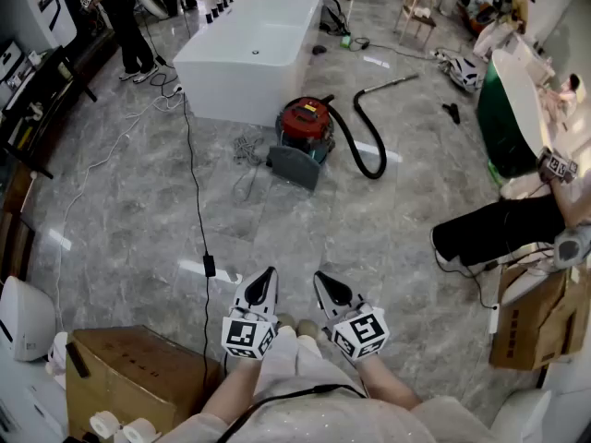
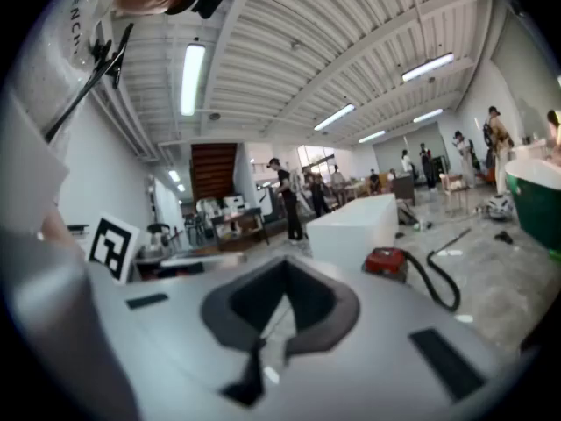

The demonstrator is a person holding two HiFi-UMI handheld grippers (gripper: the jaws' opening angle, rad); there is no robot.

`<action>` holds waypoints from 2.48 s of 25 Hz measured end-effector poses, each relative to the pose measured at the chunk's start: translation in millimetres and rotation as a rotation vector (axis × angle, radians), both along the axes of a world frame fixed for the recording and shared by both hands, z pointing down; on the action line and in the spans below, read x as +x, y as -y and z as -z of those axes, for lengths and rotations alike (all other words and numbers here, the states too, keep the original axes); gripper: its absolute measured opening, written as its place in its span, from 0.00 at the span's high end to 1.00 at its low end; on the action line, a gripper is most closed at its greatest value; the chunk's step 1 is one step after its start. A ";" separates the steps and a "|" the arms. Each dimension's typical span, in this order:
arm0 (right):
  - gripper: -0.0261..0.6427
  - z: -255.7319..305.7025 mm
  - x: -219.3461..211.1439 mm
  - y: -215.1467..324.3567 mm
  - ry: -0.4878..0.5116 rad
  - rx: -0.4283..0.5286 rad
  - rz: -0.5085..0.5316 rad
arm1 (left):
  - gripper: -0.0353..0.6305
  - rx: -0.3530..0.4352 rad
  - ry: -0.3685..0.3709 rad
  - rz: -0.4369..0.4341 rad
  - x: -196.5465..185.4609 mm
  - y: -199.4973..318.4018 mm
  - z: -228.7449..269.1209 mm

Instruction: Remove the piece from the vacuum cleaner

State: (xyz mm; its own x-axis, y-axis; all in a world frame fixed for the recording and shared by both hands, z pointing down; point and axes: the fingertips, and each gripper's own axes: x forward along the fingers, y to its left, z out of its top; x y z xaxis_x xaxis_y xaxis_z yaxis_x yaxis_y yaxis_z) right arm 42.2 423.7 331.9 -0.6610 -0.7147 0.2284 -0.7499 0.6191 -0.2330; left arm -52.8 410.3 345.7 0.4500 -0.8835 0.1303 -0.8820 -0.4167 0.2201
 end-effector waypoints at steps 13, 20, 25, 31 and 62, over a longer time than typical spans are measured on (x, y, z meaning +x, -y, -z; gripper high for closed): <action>0.94 0.0 15.3 8.6 -0.008 0.009 -0.014 | 0.92 0.004 0.010 0.024 1.6 8.8 0.8; 0.94 3.8 25.2 13.1 -0.004 0.025 -0.012 | 0.92 0.014 0.018 0.026 11.5 14.4 4.1; 0.94 3.3 34.8 15.8 -0.007 0.031 -0.007 | 0.92 0.014 0.011 0.028 21.4 16.6 0.2; 0.94 1.3 41.6 17.5 -0.018 0.041 0.018 | 0.92 0.018 0.008 0.030 30.5 18.7 -3.5; 0.94 -52.2 -20.1 257.9 -0.079 -0.106 0.051 | 0.92 -0.092 -0.014 -0.001 -40.9 260.2 -49.6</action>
State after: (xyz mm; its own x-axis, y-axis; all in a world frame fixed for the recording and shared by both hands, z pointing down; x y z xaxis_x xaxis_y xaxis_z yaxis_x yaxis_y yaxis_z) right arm 22.1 165.8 384.1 -0.6730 -0.6498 0.3533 -0.7366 0.6321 -0.2405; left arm -93.6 150.0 395.3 0.4530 -0.8678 0.2042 -0.8782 -0.3950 0.2696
